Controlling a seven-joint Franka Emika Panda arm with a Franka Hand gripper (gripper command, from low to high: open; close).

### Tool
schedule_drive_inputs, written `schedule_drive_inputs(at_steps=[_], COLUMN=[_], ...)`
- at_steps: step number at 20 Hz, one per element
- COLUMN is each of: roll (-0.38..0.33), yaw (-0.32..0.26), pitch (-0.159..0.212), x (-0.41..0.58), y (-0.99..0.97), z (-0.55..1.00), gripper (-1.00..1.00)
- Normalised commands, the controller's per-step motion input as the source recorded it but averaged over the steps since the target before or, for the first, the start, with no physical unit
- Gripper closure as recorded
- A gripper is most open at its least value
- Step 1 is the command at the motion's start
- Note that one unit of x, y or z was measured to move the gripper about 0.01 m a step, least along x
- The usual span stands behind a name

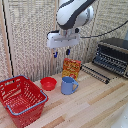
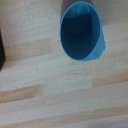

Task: Observe the blue drinking vessel close to you. Point your gripping mechanism towards the blue drinking vessel. Softly grip the blue drinking vessel using your gripping mechanism. Move your gripping mechanism and the blue drinking vessel above the receptacle. Let go of the blue drinking vessel into the receptacle.

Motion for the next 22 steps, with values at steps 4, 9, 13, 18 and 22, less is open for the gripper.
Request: schedule_drive_inputs(at_steps=[4,9,13,18,22], roll=[0.076,0.038,-0.002,-0.038,-0.108], yaw=[-0.114,-0.112,-0.049,0.002,0.072], pitch=[-0.04,0.003,0.044,0.088,0.065], x=[-0.346,-0.414,-0.267,-0.071,0.03], y=[-0.75,-0.68,-0.22,0.09,0.37], z=[-0.48,-0.48,-0.49,-0.57,-0.45], gripper=[-1.0,-1.0,-1.0,-1.0,-1.0])
